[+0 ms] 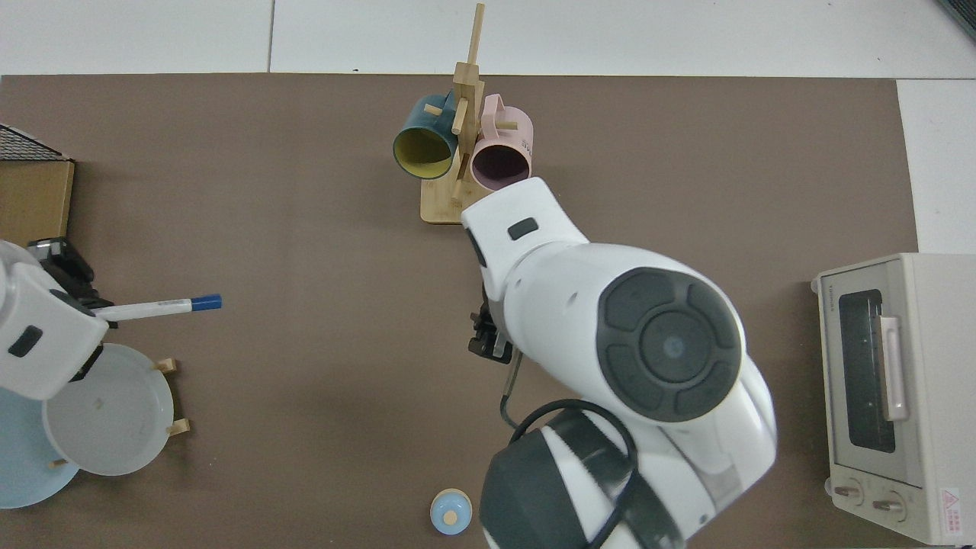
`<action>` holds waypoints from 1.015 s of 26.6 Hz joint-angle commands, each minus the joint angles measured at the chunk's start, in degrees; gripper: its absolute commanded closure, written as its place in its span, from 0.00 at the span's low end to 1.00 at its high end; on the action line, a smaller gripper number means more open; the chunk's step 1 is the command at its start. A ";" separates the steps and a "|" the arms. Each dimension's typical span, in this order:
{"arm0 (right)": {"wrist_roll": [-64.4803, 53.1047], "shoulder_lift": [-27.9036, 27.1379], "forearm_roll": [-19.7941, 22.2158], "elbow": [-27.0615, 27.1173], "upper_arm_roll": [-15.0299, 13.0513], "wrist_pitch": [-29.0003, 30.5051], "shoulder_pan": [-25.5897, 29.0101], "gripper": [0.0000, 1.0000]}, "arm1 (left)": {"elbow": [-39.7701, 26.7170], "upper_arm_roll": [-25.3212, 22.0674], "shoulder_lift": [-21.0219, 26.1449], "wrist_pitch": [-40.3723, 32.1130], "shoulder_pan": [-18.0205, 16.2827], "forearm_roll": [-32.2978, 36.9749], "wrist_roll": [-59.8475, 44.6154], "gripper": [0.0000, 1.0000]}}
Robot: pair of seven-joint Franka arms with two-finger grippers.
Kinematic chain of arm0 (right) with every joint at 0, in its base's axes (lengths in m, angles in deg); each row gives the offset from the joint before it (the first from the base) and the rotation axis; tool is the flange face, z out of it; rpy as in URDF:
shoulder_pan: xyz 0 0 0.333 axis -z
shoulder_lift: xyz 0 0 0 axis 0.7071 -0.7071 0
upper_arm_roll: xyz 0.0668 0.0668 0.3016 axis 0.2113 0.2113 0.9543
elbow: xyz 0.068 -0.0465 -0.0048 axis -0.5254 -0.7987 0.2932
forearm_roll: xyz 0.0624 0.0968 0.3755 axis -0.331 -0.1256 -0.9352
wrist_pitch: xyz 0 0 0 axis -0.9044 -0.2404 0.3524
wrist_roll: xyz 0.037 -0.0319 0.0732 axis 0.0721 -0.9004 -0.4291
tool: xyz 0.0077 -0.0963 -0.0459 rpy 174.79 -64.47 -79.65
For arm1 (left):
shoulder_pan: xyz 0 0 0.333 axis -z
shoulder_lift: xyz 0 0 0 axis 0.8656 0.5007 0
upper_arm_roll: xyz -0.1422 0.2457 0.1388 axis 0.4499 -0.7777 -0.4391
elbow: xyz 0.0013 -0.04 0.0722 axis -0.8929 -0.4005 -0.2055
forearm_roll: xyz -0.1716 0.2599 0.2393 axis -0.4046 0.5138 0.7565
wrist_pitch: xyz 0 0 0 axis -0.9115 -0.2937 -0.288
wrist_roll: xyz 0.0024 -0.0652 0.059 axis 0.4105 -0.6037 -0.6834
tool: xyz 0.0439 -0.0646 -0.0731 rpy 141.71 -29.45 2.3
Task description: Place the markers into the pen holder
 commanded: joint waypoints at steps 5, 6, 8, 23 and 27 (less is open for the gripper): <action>5.70 1.42 -0.48 0.41 -0.60 -2.24 8.95 0.00 | 3.23 0.79 0.50 -1.18 -5.83 11.47 3.21 1.00; 6.58 1.51 -0.66 0.41 -0.77 -2.24 10.09 0.00 | 3.66 0.79 0.59 -1.18 -6.01 12.35 4.62 1.00; 7.81 1.68 -0.92 0.41 -0.95 -2.76 12.29 0.00 | 4.81 0.79 0.68 -1.27 -6.79 13.76 8.04 1.00; 20.82 4.67 -1.36 0.49 -0.60 -14.62 25.47 0.00 | 6.83 0.00 1.29 2.24 -11.19 26.95 11.84 1.00; 27.21 5.28 -1.36 0.58 0.28 -18.23 29.86 0.00 | 6.57 0.00 2.78 5.31 -12.95 31.59 11.49 1.00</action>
